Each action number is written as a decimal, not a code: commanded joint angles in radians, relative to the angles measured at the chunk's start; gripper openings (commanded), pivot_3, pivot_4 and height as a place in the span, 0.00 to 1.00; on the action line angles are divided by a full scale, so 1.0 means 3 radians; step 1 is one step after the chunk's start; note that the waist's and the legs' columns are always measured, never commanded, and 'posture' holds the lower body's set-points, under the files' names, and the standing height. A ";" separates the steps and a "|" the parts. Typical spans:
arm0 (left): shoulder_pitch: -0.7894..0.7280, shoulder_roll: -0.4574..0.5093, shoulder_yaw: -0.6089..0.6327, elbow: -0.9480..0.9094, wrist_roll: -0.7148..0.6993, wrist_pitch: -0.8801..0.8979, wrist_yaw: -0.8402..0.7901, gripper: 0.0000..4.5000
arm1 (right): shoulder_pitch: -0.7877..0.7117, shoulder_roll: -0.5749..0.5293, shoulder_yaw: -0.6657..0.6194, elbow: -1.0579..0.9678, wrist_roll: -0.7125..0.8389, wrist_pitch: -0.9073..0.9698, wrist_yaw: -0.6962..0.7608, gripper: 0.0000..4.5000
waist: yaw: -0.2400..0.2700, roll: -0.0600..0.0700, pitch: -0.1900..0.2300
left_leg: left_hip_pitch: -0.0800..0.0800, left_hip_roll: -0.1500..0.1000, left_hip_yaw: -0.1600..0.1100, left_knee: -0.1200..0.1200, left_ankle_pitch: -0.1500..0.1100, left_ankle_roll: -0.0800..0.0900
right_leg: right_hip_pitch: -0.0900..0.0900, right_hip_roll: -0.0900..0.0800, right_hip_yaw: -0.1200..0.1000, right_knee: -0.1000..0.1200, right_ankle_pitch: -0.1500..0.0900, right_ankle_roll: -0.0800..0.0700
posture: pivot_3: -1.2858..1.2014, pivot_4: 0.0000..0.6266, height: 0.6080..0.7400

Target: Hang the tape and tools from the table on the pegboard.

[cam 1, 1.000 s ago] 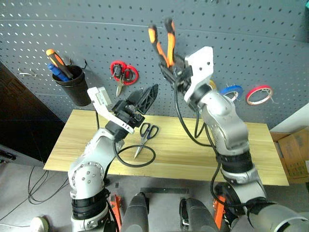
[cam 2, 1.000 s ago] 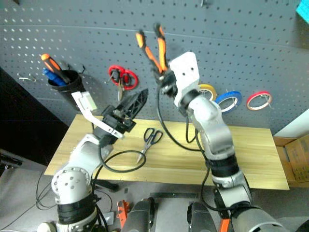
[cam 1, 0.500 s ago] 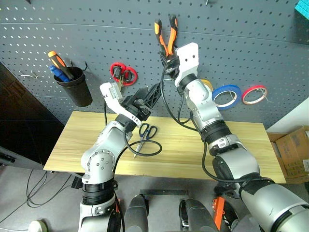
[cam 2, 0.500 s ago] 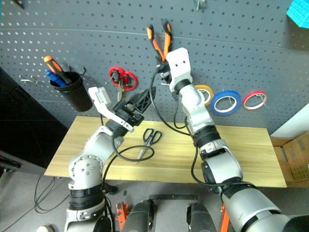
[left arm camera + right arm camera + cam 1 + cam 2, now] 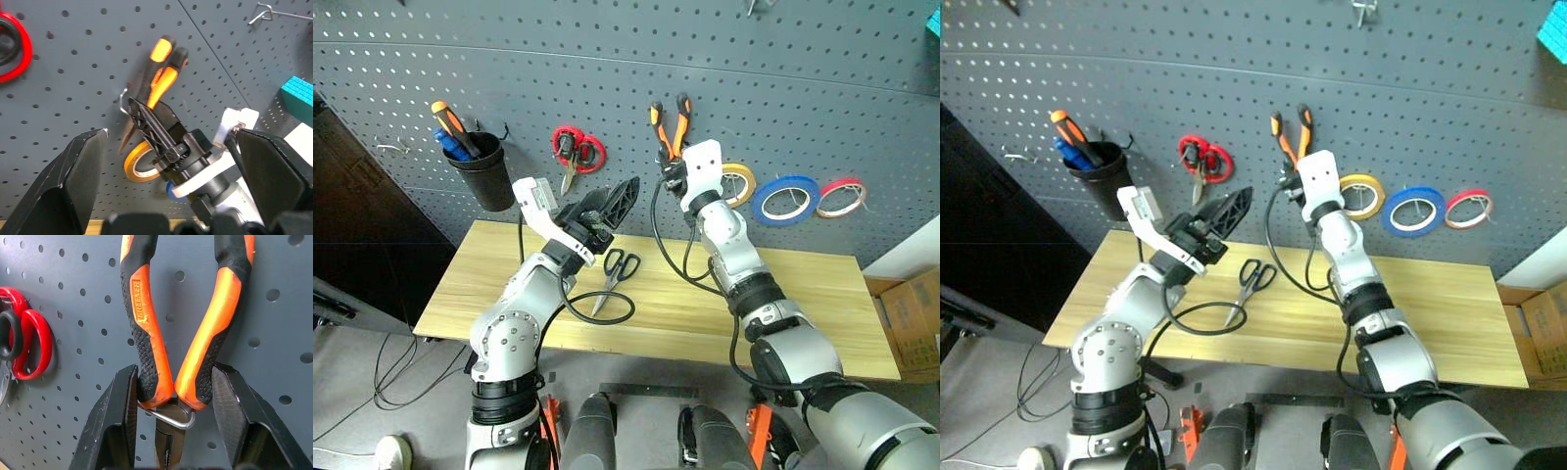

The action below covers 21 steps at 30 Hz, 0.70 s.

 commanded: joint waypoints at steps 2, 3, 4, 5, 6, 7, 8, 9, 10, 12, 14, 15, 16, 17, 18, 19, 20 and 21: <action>-0.0068 0.0001 0.0005 -0.0070 -0.0017 -0.0040 -0.0049 1.00 | 0.0209 -0.0053 0.0068 -0.0173 -0.0007 0.0343 0.0223 0.65 | -0.0006 0.0001 -0.0030 | 0.0001 0.0000 0.0001 -0.0013 0.0000 0.0000 | 0.0001 0.0000 -0.0001 -0.0012 0.0000 0.0000 | 0.58 0.20 1.00; -0.0082 0.0001 0.0006 -0.0051 -0.0014 -0.0042 -0.0059 1.00 | 0.0210 -0.0057 0.0064 -0.0212 -0.0002 0.0377 0.0251 0.73 | -0.0014 0.0000 -0.0032 | 0.0003 0.0000 0.0003 -0.0017 0.0000 0.0000 | 0.0001 0.0000 0.0000 -0.0017 0.0001 0.0000 | 0.58 0.20 1.00; -0.0098 -0.0001 0.0003 -0.0028 -0.0004 -0.0047 -0.0067 1.00 | 0.0206 -0.0061 0.0058 -0.0247 0.0002 0.0410 0.0262 0.80 | -0.0016 0.0000 -0.0032 | 0.0005 0.0000 0.0004 -0.0017 0.0000 0.0000 | 0.0002 0.0000 0.0000 -0.0017 0.0001 0.0000 | 0.58 0.20 1.00; -0.0109 -0.0003 0.0001 -0.0008 0.0005 -0.0051 -0.0074 1.00 | 0.0201 -0.0064 0.0054 -0.0273 0.0001 0.0440 0.0268 0.88 | -0.0021 0.0001 -0.0032 | 0.0005 0.0001 0.0004 -0.0017 0.0001 0.0000 | 0.0001 0.0001 0.0000 -0.0018 0.0001 0.0000 | 0.58 0.20 1.00; -0.0118 -0.0007 -0.0004 0.0014 0.0016 -0.0056 -0.0082 1.00 | 0.0197 -0.0068 0.0052 -0.0300 -0.0022 0.0467 0.0233 0.96 | -0.0025 0.0000 -0.0032 | 0.0005 0.0001 0.0005 -0.0018 0.0001 0.0000 | 0.0001 0.0001 0.0001 -0.0020 0.0001 0.0000 | 0.58 0.20 1.00; -0.0125 -0.0011 -0.0006 0.0030 0.0025 -0.0059 -0.0087 1.00 | 0.0194 -0.0071 0.0051 -0.0319 -0.0040 0.0489 0.0206 0.99 | -0.0028 0.0001 -0.0032 | 0.0005 0.0001 0.0005 -0.0018 0.0002 0.0001 | 0.0001 0.0001 0.0001 -0.0019 0.0001 0.0000 | 0.58 0.20 1.00; -0.0128 -0.0012 -0.0010 0.0044 0.0037 -0.0060 -0.0092 1.00 | 0.0194 -0.0071 0.0046 -0.0342 -0.0048 0.0520 0.0188 0.99 | -0.0029 0.0000 -0.0032 | 0.0004 0.0001 0.0006 -0.0018 0.0002 0.0001 | 0.0000 0.0001 0.0002 -0.0020 0.0001 0.0000 | 0.58 0.20 1.00; -0.0127 -0.0013 -0.0013 0.0054 0.0047 -0.0058 -0.0096 1.00 | 0.0204 -0.0072 0.0039 -0.0379 -0.0044 0.0557 0.0186 0.99 | -0.0030 0.0000 -0.0032 | 0.0005 0.0001 0.0006 -0.0018 0.0002 0.0001 | 0.0000 0.0001 0.0002 -0.0020 0.0001 0.0000 | 0.58 0.20 1.00; -0.0107 -0.0003 -0.0022 0.0055 0.0069 -0.0048 -0.0096 1.00 | 0.0259 -0.0088 0.0039 -0.0498 -0.0026 0.0630 0.0229 0.99 | -0.0031 0.0000 -0.0032 | 0.0004 0.0001 0.0007 -0.0018 0.0002 0.0001 | 0.0000 0.0001 0.0003 -0.0021 0.0001 0.0000 | 0.58 0.20 1.00; -0.0066 0.0026 -0.0023 0.0088 0.0129 -0.0018 -0.0063 1.00 | 0.0419 -0.0142 0.0036 -0.0811 0.0019 0.0808 0.0335 0.99 | -0.0030 0.0000 -0.0032 | 0.0004 0.0001 0.0007 -0.0021 0.0002 0.0000 | 0.0000 0.0001 0.0003 -0.0023 0.0001 0.0000 | 0.57 0.20 1.00; -0.0043 0.0073 -0.0036 0.0134 0.0222 -0.0009 -0.0075 1.00 | 0.0565 -0.0197 0.0038 -0.1108 0.0056 0.0976 0.0439 0.99 | -0.0024 0.0000 -0.0032 | 0.0004 0.0001 0.0007 -0.0023 0.0002 0.0000 | 0.0000 0.0001 0.0002 -0.0025 0.0001 0.0001 | 0.57 0.21 1.00; -0.0029 0.0119 -0.0057 0.0162 0.0291 -0.0010 -0.0108 1.00 | 0.0655 -0.0236 0.0046 -0.1291 0.0078 0.1073 0.0509 0.99 | -0.0017 0.0000 -0.0032 | 0.0004 0.0001 0.0007 -0.0024 0.0002 0.0000 | 0.0000 0.0001 0.0002 -0.0026 0.0001 0.0001 | 0.57 0.21 1.00; -0.0012 0.0182 -0.0103 0.0218 0.0414 -0.0009 -0.0125 1.00 | 0.0779 -0.0298 0.0050 -0.1539 0.0130 0.1195 0.0620 0.99 | -0.0019 0.0000 -0.0032 | 0.0003 0.0001 0.0007 -0.0026 0.0002 0.0000 | 0.0000 0.0001 0.0002 -0.0027 0.0001 0.0001 | 0.57 0.21 1.00; -0.0001 0.0227 -0.0131 0.0258 0.0499 -0.0008 -0.0138 1.00 | 0.0864 -0.0338 0.0054 -0.1716 0.0163 0.1291 0.0696 0.99 | -0.0013 0.0000 -0.0032 | 0.0003 0.0001 0.0008 -0.0026 0.0001 0.0000 | 0.0000 0.0001 0.0002 -0.0029 0.0001 0.0001 | 0.57 0.22 1.00; 0.0024 0.0313 -0.0217 0.0324 0.0652 -0.0014 -0.0188 1.00 | 0.0994 -0.0421 0.0056 -0.1997 0.0259 0.1443 0.0857 0.99 | -0.0013 0.0000 -0.0032 | 0.0003 0.0000 0.0009 -0.0027 0.0002 0.0000 | 0.0000 0.0000 0.0002 -0.0029 0.0001 0.0001 | 0.57 0.23 1.00; 0.0047 0.0422 -0.0351 0.0466 0.0923 -0.0050 -0.0176 1.00 | 0.1179 -0.0572 0.0082 -0.2401 0.0445 0.1656 0.1137 0.99 | -0.0019 0.0001 -0.0032 | 0.0003 0.0000 0.0010 -0.0027 0.0001 0.0000 | 0.0000 0.0000 0.0002 -0.0030 0.0001 0.0001 | 0.56 0.23 1.00; 0.0061 0.0493 -0.0442 0.0566 0.1111 -0.0080 -0.0170 1.00 | 0.1303 -0.0679 0.0100 -0.2684 0.0576 0.1817 0.1329 0.99 | -0.0013 0.0001 -0.0032 | 0.0002 0.0000 0.0011 -0.0027 0.0001 0.0000 | -0.0001 0.0000 0.0003 -0.0030 0.0001 0.0001 | 0.56 0.23 1.00; 0.0073 0.0573 -0.0558 0.0697 0.1299 -0.0099 -0.0197 1.00 | 0.1445 -0.0822 0.0138 -0.3004 0.0755 0.1986 0.1563 0.99 | -0.0020 0.0001 -0.0032 | 0.0002 0.0000 0.0011 -0.0028 0.0001 0.0000 | -0.0001 -0.0001 0.0003 -0.0030 0.0001 0.0001 | 0.55 0.24 1.00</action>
